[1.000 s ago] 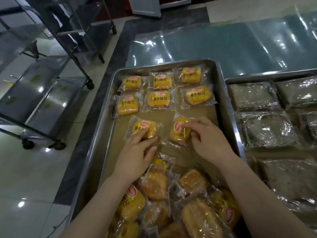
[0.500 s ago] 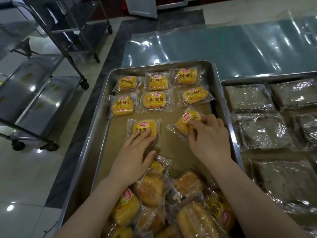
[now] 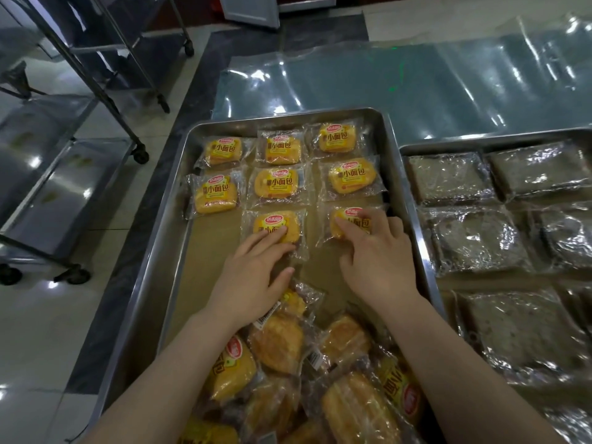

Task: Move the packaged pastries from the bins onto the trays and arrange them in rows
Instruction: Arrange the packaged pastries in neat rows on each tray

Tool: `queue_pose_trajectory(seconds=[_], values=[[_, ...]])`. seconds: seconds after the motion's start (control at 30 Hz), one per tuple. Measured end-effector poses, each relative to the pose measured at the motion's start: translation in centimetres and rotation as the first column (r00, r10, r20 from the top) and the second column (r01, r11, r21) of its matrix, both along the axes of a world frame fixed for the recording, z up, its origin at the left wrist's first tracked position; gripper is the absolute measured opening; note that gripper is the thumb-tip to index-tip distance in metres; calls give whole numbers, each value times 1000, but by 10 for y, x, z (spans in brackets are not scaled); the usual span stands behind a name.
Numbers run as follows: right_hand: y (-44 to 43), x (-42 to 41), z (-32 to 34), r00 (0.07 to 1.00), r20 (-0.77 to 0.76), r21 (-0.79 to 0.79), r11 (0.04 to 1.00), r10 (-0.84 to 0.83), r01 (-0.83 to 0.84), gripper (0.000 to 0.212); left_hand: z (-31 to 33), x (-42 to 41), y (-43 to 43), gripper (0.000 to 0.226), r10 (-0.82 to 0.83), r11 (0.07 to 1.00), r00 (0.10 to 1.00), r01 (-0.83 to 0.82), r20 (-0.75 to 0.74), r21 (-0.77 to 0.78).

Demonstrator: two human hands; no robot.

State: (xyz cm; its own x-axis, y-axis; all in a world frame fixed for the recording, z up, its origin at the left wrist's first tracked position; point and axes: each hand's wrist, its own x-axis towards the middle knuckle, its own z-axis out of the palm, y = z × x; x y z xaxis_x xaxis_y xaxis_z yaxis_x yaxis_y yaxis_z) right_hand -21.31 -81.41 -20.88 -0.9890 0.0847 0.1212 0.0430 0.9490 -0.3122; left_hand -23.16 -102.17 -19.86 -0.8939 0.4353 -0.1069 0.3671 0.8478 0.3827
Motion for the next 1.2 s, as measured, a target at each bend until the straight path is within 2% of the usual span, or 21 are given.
queue_pose_trajectory(seconds=[0.1, 0.2, 0.3, 0.4, 0.5, 0.6, 0.7, 0.8, 0.87, 0.9, 0.97, 1.03, 1.1, 1.2], values=[[-1, -4, -1, 1000, 19, -2, 1000, -11, 11, 57, 1, -9, 7, 37, -19, 1000, 1000, 20, 7, -20], [0, -7, 1, 1000, 6, -77, 997, -26, 27, 51, 3, -14, 10, 35, -49, 998, 998, 51, 48, -29], [1, -4, 3, 995, -95, -179, 984, -27, 10, 44, 7, -3, 5, 19, -31, 995, 997, 24, 71, 97], [-2, 2, 3, 991, -135, -192, 980, 25, -51, 36, 13, 21, -13, 5, 98, 959, 985, -131, 141, 251], [-6, 5, 3, 986, -133, -181, 976, 100, -124, 31, 17, 48, -41, 11, 140, 927, 963, -209, 230, 310], [-8, 7, 4, 980, -135, -191, 967, 144, -168, 28, 20, 68, -64, 26, 149, 938, 949, -225, 279, 263], [-15, 7, 12, 977, -109, -227, 952, 186, -206, 28, 16, 75, -80, 27, 248, 924, 926, -314, 284, 218], [-31, 8, 27, 965, -113, -294, 920, 236, -259, 21, 12, 77, -91, 29, 348, 875, 896, -416, 275, 247], [-43, 10, 38, 952, -24, -320, 900, 304, -295, 12, 11, 78, -95, 25, 417, 843, 869, -479, 266, 244], [-49, 11, 44, 936, 68, -333, 892, 346, -306, 10, 12, 79, -96, 19, 449, 831, 858, -503, 248, 237], [-60, 16, 54, 860, 290, -345, 884, 421, -316, 26, 16, 84, -101, 12, 482, 814, 850, -525, 214, 249], [-69, 23, 58, 753, 441, -341, 868, 488, -362, 42, 22, 93, -105, 29, 449, 809, 868, -496, 212, 315], [-75, 29, 57, 693, 504, -325, 856, 516, -401, 49, 28, 106, -109, 34, 405, 814, 893, -450, 198, 367], [-77, 34, 54, 709, 509, -311, 872, 489, -378, 48, 31, 128, -118, 42, 393, 854, 911, -412, 124, 319]])
